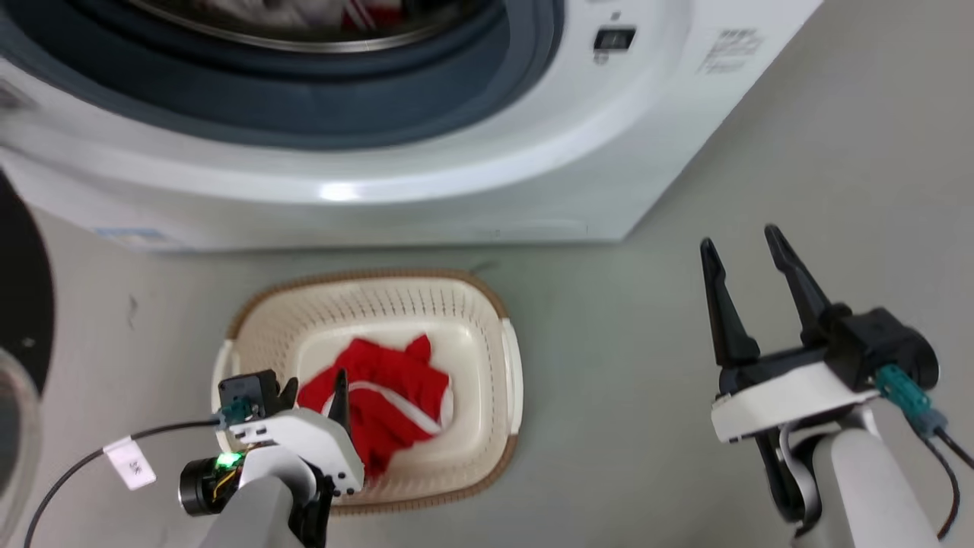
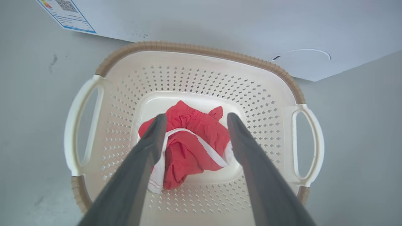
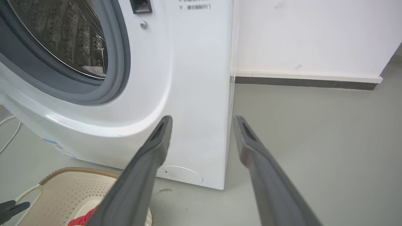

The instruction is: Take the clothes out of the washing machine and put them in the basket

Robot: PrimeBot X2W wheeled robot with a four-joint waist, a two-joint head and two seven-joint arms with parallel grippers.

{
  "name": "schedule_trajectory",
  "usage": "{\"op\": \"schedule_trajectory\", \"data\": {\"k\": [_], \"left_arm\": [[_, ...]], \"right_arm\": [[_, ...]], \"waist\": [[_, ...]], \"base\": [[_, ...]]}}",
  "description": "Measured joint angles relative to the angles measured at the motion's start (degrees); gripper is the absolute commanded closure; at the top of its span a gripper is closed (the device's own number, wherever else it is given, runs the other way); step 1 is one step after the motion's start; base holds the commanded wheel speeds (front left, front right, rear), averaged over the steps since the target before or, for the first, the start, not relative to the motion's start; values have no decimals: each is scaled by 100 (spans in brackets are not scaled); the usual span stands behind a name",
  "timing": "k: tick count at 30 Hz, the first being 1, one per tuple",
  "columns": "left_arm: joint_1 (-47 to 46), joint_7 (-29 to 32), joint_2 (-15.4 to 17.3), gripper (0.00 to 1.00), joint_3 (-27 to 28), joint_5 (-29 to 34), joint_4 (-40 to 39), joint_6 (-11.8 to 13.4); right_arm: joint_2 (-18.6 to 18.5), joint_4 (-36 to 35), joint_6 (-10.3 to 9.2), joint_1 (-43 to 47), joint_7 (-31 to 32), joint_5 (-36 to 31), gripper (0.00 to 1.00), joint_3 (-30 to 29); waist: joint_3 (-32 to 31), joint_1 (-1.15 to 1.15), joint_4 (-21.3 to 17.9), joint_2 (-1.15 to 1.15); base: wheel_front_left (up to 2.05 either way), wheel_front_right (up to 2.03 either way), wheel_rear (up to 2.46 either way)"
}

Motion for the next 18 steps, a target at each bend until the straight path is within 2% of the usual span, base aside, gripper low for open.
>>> {"op": "schedule_trajectory", "data": {"k": [6, 18], "left_arm": [[727, 0, -37, 0, 238, 465, -1423, 176], [1783, 0, -164, 0, 435, 1280, -3765, 178]], "right_arm": [[0, -121, 0, 385, -31, 40, 0, -126], [2, -577, 0, 877, 86, -37, 0, -363]], "waist": [[-814, -1, 61, 0], [-1793, -2, 268, 0]], "base": [[0, 0, 0], [0, 0, 0]]}}
